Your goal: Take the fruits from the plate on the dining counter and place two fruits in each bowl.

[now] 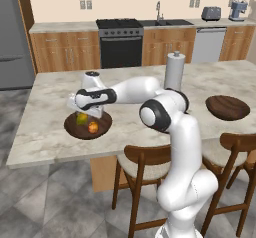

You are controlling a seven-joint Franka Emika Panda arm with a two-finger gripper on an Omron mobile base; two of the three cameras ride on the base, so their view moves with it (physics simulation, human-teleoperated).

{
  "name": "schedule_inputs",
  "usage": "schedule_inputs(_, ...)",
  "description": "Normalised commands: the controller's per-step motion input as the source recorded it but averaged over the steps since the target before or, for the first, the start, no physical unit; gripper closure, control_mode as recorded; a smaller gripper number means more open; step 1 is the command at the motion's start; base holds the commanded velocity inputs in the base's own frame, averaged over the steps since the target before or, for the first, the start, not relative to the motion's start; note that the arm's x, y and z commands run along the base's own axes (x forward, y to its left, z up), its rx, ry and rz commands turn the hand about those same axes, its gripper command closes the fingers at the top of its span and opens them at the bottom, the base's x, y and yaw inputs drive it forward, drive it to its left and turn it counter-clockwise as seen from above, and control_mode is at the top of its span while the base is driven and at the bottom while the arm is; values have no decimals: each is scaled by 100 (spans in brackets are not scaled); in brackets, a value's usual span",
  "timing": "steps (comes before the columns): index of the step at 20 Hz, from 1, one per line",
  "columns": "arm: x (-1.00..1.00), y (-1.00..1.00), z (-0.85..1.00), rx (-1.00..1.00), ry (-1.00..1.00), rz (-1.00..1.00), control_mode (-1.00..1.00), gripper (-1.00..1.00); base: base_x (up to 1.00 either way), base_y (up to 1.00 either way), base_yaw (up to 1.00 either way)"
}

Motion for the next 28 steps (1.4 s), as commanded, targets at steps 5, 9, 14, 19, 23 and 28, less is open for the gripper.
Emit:
schedule_inputs(5, 3, 4, -14, 0, 0, 4, -100, 100, 0, 0, 0)
schedule_inputs(9, 0, 0, -10, 0, 0, 5, -100, 100, 0, 0, 0)
schedule_inputs(14, 0, 1, -12, 0, 0, 6, -100, 100, 0, 0, 0)
schedule_inputs(19, 0, 5, -17, -1, 0, 7, -100, 100, 0, 0, 0)
schedule_inputs(23, 0, 5, -10, -1, 0, 6, -100, -100, 0, 0, 0)
schedule_inputs(28, 0, 1, 0, 0, 0, 6, -100, -100, 0, 0, 0)
